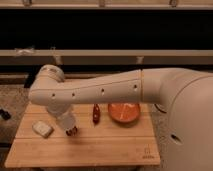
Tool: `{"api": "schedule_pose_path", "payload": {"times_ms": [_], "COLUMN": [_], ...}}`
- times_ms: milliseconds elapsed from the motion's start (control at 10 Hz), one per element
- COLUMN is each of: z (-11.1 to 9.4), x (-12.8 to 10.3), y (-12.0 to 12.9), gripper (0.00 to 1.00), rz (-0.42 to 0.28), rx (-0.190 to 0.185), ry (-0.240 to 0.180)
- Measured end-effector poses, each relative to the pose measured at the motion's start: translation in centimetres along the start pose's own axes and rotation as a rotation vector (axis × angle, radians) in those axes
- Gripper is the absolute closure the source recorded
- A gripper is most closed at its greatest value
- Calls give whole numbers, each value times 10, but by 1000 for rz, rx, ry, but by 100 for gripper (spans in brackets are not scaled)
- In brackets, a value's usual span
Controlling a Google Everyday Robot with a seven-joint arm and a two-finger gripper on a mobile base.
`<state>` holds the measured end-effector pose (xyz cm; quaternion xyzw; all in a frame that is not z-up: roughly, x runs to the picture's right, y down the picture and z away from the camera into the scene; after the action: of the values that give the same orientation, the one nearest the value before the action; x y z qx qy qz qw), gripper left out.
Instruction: Place the ceramic cup over the eraser
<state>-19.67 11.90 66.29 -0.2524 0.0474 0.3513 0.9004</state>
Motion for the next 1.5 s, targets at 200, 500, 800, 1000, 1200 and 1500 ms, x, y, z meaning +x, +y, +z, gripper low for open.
{"api": "schedule_pose_path", "payload": {"times_ms": [200,500,800,1000,1200,1500], "z": [14,46,68,70,67,60], "x": [0,3,7,8,10,9], "y": [2,2,2,-2,-4,-3], "gripper": [78,48,26,26,26,26], "rz": [-18,-44,-70,-67,-56,-41], "rx": [3,29,45,44,20,-23], "ry": [-15,61,215,228,216,163]}}
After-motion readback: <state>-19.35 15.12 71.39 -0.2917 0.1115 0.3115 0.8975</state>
